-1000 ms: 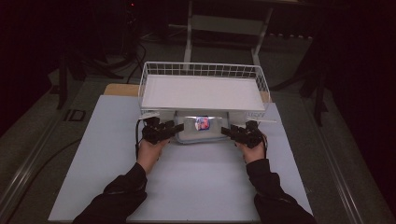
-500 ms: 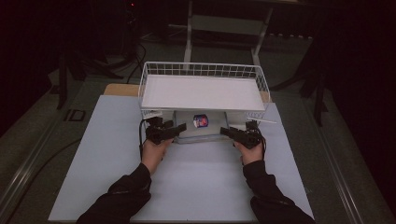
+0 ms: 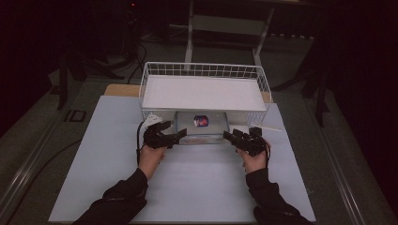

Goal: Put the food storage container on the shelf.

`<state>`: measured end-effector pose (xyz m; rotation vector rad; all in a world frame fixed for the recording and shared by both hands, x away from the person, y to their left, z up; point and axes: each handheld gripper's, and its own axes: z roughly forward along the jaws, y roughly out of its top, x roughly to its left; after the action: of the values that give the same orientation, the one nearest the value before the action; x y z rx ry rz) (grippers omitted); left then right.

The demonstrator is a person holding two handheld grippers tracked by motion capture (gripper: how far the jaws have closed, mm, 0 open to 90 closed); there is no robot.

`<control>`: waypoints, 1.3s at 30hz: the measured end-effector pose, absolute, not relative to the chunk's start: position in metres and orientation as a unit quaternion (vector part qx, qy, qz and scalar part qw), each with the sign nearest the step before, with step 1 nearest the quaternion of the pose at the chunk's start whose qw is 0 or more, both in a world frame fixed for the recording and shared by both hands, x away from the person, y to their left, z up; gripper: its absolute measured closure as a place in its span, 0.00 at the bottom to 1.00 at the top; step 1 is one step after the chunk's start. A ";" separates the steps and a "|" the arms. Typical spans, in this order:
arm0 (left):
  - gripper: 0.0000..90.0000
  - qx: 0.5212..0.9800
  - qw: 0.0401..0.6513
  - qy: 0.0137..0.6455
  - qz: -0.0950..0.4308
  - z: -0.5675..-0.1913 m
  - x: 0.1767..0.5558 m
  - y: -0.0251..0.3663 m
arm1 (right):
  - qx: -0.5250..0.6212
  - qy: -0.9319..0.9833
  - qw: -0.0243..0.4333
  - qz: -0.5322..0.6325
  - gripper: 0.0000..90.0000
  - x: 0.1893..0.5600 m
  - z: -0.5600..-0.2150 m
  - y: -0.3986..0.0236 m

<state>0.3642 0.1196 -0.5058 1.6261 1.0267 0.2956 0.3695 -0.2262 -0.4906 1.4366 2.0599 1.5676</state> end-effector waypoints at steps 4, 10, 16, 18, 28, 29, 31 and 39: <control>0.00 0.709 0.555 0.415 0.130 -0.502 0.350 0.121 | 0.462 0.710 0.084 0.524 0.50 0.354 -0.493 -0.213; 0.00 0.707 0.557 0.413 0.140 -0.501 0.325 0.131 | 0.446 0.730 0.065 0.514 0.88 0.347 -0.501 -0.193; 0.00 0.709 0.547 0.421 0.143 -0.506 0.316 0.136 | 0.436 0.751 0.064 0.492 1.00 0.352 -0.511 -0.163; 0.00 0.705 0.549 0.425 0.143 -0.506 0.317 0.138 | 0.436 0.753 0.068 0.488 1.00 0.356 -0.513 -0.156; 0.00 0.705 0.554 0.412 0.162 -0.505 0.314 0.137 | 0.445 0.751 0.079 0.482 1.00 0.380 -0.518 -0.138; 0.00 0.706 0.553 0.412 0.163 -0.505 0.314 0.137 | 0.448 0.747 0.079 0.485 1.00 0.383 -0.519 -0.138; 0.00 0.706 0.554 0.411 0.163 -0.505 0.313 0.137 | 0.453 0.744 0.078 0.486 1.00 0.389 -0.519 -0.137; 0.00 0.702 0.555 0.412 0.169 -0.504 0.313 0.141 | 0.464 0.737 0.081 0.486 1.00 0.406 -0.520 -0.135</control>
<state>0.3134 0.1409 -0.5043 1.6590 0.9724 0.3995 0.4056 -0.1346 -0.5199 1.3866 2.2023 1.4518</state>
